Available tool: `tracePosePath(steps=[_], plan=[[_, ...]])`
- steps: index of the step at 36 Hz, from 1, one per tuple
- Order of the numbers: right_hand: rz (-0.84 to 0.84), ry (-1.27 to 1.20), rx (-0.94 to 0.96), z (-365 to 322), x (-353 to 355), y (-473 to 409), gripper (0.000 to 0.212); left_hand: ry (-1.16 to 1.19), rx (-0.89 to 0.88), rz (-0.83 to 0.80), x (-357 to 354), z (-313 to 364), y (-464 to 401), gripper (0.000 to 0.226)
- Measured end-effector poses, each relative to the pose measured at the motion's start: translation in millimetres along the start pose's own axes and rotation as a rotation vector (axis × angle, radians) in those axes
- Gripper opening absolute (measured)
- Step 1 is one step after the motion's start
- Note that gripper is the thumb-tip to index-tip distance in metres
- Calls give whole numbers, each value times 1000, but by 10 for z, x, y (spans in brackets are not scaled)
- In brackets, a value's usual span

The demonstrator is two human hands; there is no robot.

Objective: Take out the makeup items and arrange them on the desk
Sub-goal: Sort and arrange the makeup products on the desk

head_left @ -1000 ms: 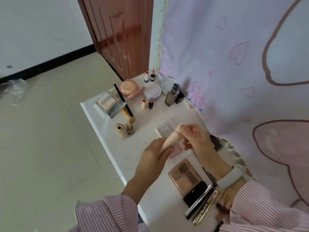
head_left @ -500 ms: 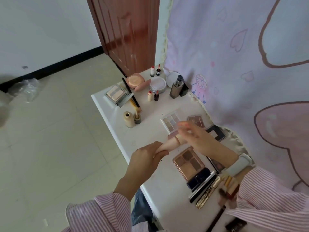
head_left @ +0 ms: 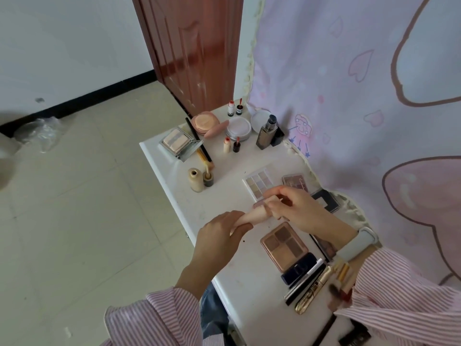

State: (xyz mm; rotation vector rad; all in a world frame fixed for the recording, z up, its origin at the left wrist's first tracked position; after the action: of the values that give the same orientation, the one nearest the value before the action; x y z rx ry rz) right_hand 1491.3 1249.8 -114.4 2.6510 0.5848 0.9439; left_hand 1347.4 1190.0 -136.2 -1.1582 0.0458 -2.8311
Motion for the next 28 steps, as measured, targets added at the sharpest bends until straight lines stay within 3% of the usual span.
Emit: tracePosePath(steps=[4, 8, 11, 17, 21, 28], plan=[[150, -96, 17, 13, 269, -81, 24, 228, 312, -129, -153, -239, 0, 21], [273, -324, -108, 243, 449, -184, 33, 571, 568, -190, -327, -336, 27, 19], [276, -404, -221, 449, 378, -258, 32, 596, 670, -220, -457, -339, 7, 23], [334, -292, -264, 590, 340, -467, 24, 518, 726, 20, -508, -381, -322, 33], [417, -260, -231, 541, 340, -696, 36, 507, 760, 201, -496, -441, -541, 35], [455, -93, -80, 294, 204, -1243, 31, 375, 764, 318, -506, -521, -764, 43]])
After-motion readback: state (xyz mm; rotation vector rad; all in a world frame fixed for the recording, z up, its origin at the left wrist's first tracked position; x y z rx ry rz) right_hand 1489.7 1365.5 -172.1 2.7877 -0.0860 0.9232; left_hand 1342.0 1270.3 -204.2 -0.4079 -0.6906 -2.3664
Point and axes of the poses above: each hand's wrist, its own y-axis away from the middle knuckle, its own x-axis out of the back of the hand, z = x × y, the point moved 8 cm from there along -y, towards the middle knuckle, and after that the axes turned 7 degrees about z, right-handed, at the moved point
